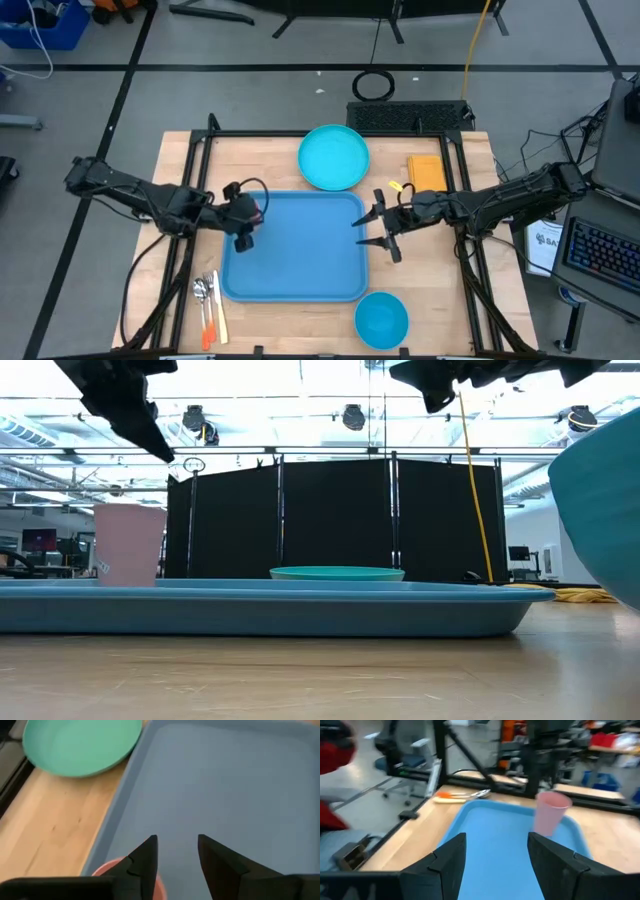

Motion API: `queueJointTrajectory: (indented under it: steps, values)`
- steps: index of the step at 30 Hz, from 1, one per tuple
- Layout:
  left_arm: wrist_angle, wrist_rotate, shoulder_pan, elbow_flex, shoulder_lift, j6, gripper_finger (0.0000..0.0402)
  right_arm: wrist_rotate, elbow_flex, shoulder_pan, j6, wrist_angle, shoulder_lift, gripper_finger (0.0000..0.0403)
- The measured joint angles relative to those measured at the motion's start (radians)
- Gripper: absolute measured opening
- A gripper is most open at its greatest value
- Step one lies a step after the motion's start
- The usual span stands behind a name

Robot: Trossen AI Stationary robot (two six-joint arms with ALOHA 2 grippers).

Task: Set up tray
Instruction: Put the light blue plate in the bottom center of the blue serving tray

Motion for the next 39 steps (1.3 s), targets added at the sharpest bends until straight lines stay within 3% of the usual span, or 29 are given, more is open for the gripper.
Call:
queueJointTrajectory:
  steps: [4,8,13,16,27,39]
  values:
    - [0.005,-0.002,-0.004,0.000,0.000,-0.016,0.0138,0.084,0.000,-0.001,0.016,0.029,0.000,0.0201]
    - [0.048,-0.026,-0.028,0.000,0.000,-0.016,0.0128,0.090,0.000,-0.001,0.038,0.027,0.003,0.0201]
    - [0.167,-0.142,-0.095,-0.001,0.000,0.055,0.0111,0.101,0.001,-0.001,0.010,0.031,0.057,0.0201]
    - [0.237,-0.207,-0.140,-0.001,0.000,0.096,0.0101,0.180,0.001,-0.001,-0.016,0.026,0.103,0.0201]
    - [0.252,-0.226,-0.166,-0.028,0.003,0.024,0.0097,0.246,0.005,-0.079,0.017,0.008,0.144,0.0201]
    - [0.294,-0.236,-0.169,-0.077,0.003,0.009,0.0097,0.136,0.005,-0.356,0.467,0.016,0.144,0.0201]
